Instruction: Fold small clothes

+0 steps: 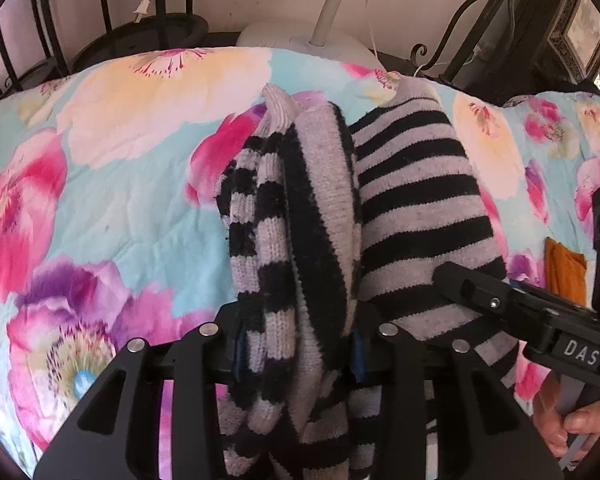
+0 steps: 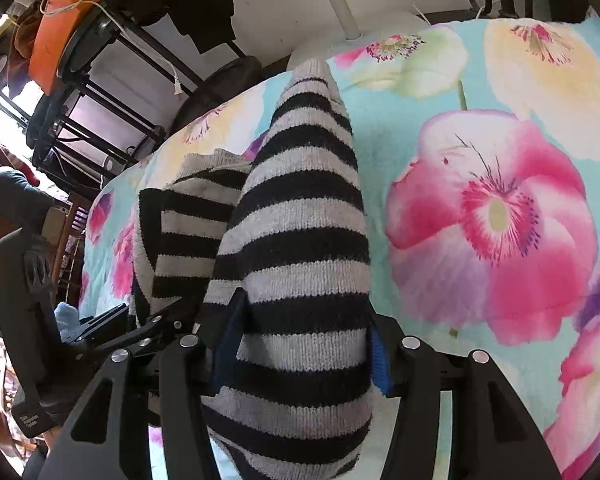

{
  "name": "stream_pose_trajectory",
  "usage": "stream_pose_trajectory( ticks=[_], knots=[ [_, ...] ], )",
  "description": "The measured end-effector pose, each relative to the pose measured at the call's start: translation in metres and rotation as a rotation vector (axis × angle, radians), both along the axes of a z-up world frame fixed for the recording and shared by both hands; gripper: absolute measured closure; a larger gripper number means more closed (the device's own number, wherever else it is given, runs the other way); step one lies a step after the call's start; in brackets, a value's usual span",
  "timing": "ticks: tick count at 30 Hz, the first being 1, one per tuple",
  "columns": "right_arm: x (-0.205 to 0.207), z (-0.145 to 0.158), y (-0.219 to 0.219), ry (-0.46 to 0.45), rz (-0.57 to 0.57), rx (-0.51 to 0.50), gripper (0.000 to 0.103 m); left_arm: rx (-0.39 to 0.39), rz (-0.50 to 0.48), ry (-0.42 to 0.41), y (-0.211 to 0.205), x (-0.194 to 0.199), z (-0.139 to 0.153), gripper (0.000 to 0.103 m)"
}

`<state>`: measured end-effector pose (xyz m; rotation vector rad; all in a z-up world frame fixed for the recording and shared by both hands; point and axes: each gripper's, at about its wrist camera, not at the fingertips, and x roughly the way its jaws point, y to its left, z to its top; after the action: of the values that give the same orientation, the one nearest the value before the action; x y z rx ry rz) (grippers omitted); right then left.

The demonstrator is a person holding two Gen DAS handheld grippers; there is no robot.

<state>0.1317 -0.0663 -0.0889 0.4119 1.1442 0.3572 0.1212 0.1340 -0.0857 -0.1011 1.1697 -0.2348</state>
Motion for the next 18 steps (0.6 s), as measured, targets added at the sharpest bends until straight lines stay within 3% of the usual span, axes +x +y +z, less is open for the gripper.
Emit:
stream_pose_trajectory(
  ticks=[5, 10, 13, 15, 18],
  knots=[
    [-0.019, -0.005, -0.008, 0.037, 0.021, 0.006, 0.049, 0.013, -0.034, 0.037, -0.007, -0.022, -0.005, 0.067],
    [-0.028, -0.029, -0.018, 0.108, 0.031, 0.009, 0.050, 0.047, -0.054, 0.100, -0.008, -0.025, -0.029, 0.064],
    [-0.027, -0.039, -0.021, 0.127, 0.028, 0.025, 0.049, 0.041, -0.016, 0.112, 0.001, -0.021, -0.039, 0.045],
    [-0.024, -0.047, -0.025, 0.153, 0.005, 0.058, 0.046, 0.089, 0.047, 0.112, 0.011, -0.018, -0.048, 0.010],
    [-0.024, -0.058, -0.028, 0.184, -0.026, 0.081, 0.042, 0.023, 0.082, 0.162, 0.018, -0.015, -0.064, 0.008]
  ],
)
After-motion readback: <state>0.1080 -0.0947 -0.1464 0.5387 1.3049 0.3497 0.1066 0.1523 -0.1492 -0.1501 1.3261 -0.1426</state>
